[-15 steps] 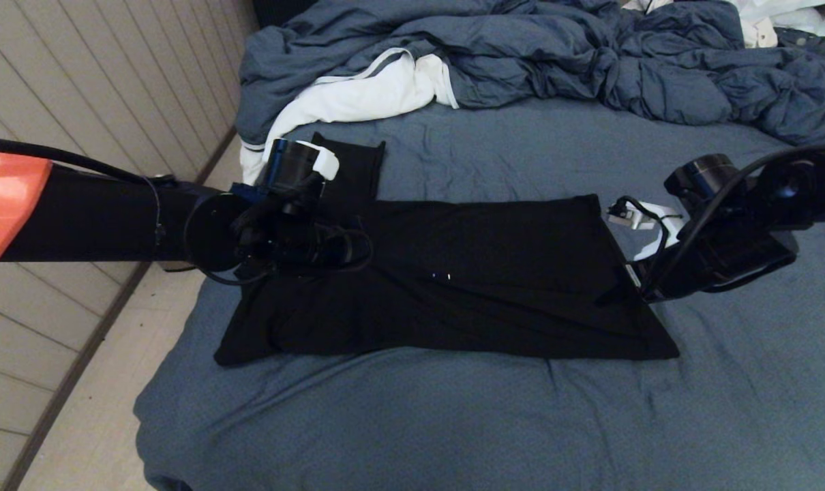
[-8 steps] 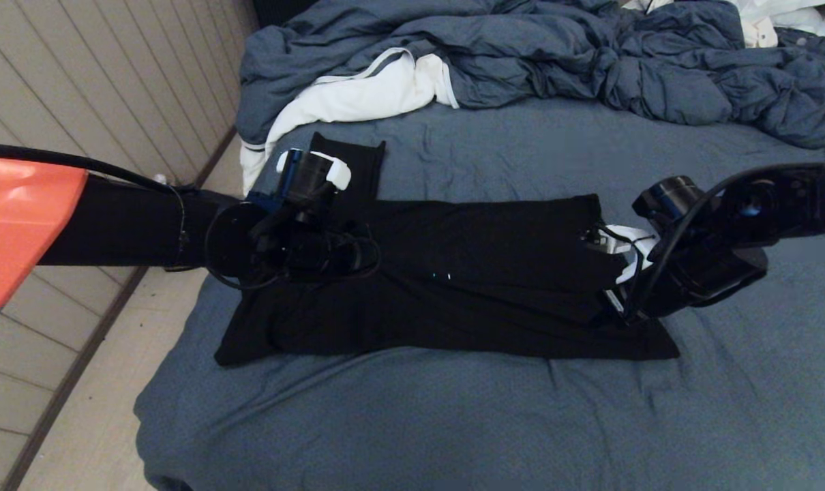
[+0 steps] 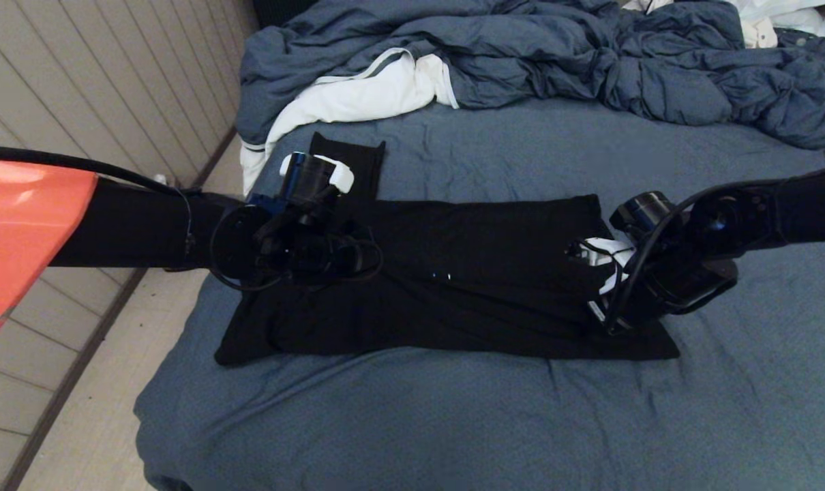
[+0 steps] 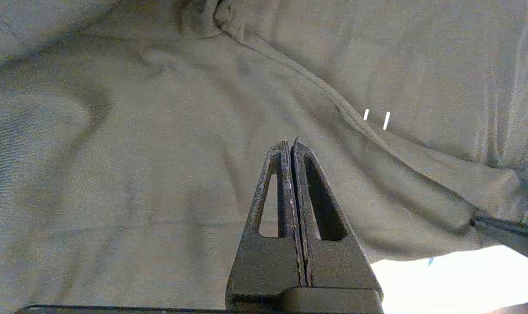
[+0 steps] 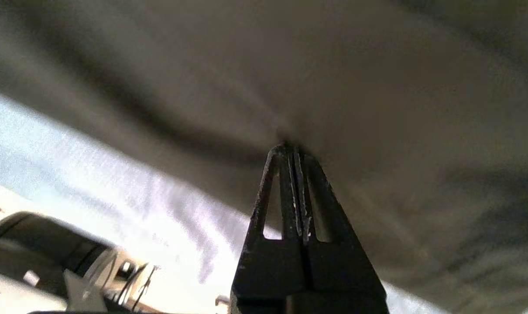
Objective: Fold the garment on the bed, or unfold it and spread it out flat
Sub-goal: Fold the black T-shirt
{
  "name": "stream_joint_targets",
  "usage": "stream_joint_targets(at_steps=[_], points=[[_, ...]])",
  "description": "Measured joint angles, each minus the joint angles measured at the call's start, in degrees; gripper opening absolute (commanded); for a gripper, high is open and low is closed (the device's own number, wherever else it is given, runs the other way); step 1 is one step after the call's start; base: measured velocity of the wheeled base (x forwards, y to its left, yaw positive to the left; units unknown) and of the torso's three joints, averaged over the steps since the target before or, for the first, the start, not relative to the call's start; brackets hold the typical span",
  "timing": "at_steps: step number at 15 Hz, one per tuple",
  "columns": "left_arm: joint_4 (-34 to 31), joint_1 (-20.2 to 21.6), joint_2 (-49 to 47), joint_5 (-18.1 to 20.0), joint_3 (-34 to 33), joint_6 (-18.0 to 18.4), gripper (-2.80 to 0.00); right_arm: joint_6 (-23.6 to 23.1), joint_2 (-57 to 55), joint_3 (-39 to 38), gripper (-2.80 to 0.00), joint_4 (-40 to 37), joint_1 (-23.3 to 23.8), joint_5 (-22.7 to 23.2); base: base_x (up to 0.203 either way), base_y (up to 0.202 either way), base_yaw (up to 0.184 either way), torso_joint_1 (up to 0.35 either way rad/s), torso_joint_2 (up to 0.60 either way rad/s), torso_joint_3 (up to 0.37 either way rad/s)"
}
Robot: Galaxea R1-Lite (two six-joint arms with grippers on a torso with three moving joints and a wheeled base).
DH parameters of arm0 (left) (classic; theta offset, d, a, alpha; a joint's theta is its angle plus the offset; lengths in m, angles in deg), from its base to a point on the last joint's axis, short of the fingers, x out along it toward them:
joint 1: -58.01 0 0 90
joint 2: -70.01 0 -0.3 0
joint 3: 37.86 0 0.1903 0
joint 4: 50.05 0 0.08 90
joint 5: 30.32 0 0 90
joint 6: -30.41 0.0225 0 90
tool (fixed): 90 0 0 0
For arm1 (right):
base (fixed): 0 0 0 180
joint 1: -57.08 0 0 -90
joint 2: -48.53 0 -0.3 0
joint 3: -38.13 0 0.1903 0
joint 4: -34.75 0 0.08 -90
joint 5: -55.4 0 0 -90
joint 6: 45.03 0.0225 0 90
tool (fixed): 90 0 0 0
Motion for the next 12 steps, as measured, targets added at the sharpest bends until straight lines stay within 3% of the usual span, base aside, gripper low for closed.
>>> stream_joint_targets(at_steps=[8, 12], points=[[0.0, -0.3, -0.1, 0.0, -0.2, 0.4, -2.80, 2.0, -1.1, 1.7, -2.80, 2.8, 0.5, -2.6, 0.000, 0.000, 0.000, 0.000, 0.00, 0.000], [1.1, -0.9, -0.2, -0.1, -0.6, 0.4, -2.80, 6.7, -1.5, 2.3, -2.80, 8.2, 1.0, -3.7, 0.000, 0.000, 0.000, 0.000, 0.00, 0.000]])
